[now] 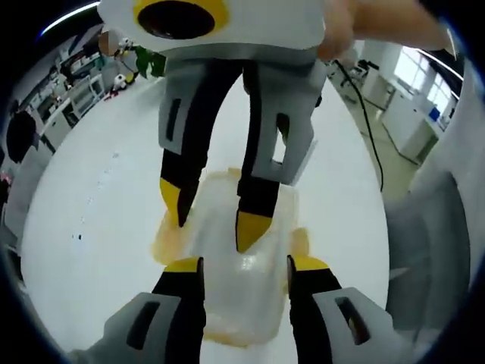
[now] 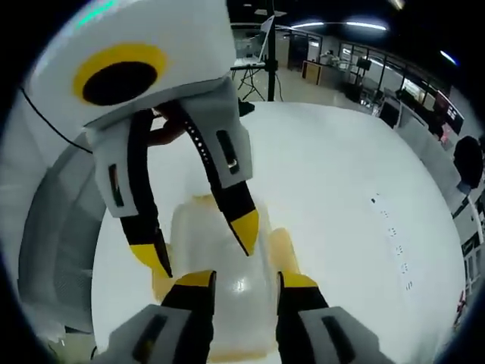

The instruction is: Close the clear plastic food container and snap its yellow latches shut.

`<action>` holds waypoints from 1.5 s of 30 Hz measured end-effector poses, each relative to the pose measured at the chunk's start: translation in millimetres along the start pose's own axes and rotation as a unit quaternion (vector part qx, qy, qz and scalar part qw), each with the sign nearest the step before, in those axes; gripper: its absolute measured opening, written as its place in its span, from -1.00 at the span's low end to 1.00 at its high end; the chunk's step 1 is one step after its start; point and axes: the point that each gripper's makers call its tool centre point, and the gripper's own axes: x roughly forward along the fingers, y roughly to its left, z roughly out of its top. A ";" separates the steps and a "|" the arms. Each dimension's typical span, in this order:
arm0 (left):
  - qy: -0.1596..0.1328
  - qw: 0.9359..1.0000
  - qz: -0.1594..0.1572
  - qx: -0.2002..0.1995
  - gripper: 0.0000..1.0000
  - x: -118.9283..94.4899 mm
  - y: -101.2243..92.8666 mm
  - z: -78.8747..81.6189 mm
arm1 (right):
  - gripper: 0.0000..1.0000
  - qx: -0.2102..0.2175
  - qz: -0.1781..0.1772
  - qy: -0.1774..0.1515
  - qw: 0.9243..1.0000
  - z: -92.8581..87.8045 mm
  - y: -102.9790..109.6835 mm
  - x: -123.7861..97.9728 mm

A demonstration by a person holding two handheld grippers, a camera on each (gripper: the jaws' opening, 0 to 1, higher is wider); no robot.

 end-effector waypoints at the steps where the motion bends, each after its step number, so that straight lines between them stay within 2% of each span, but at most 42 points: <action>1: 0.001 1.000 -0.001 0.000 -0.18 0.3 -1.6 -1.3 | -0.41 -0.001 0.001 0.000 1.000 0.6 -0.3 0.3; 13: 0.004 1.000 0.010 0.023 -0.03 -0.5 -11.9 -3.8 | -0.30 -0.008 0.006 0.003 1.000 3.4 -6.9 4.4; 16: 0.015 0.999 0.011 0.036 0.00 1.4 -14.9 -9.1 | -0.27 -0.009 0.009 0.010 1.000 0.9 -9.0 6.4; 22: 0.008 0.999 0.020 0.041 0.03 2.1 -14.7 -9.5 | -0.24 -0.021 0.012 0.029 0.999 -3.9 -10.9 9.5; 23: 0.009 0.999 0.021 0.045 0.04 2.4 -15.1 -10.0 | -0.25 -0.018 0.015 0.025 0.999 -1.9 -10.5 9.3; 25: 0.027 0.996 0.033 0.082 0.05 3.8 -14.9 -13.3 | -0.23 -0.017 0.016 0.027 0.999 -2.2 -10.8 9.2; 29: 0.034 0.995 0.039 0.090 0.09 5.9 -18.3 -14.7 | -0.22 -0.013 0.021 0.029 0.999 -1.8 -11.3 9.9; 32: 0.041 0.991 0.053 0.112 0.07 6.8 -16.7 -16.8 | -0.23 -0.017 0.027 0.035 0.999 -1.3 -10.6 11.0; 45: 0.034 0.988 0.092 0.120 0.02 8.8 -13.8 -17.6 | -0.22 -0.008 0.049 0.067 0.997 -1.5 -11.0 14.1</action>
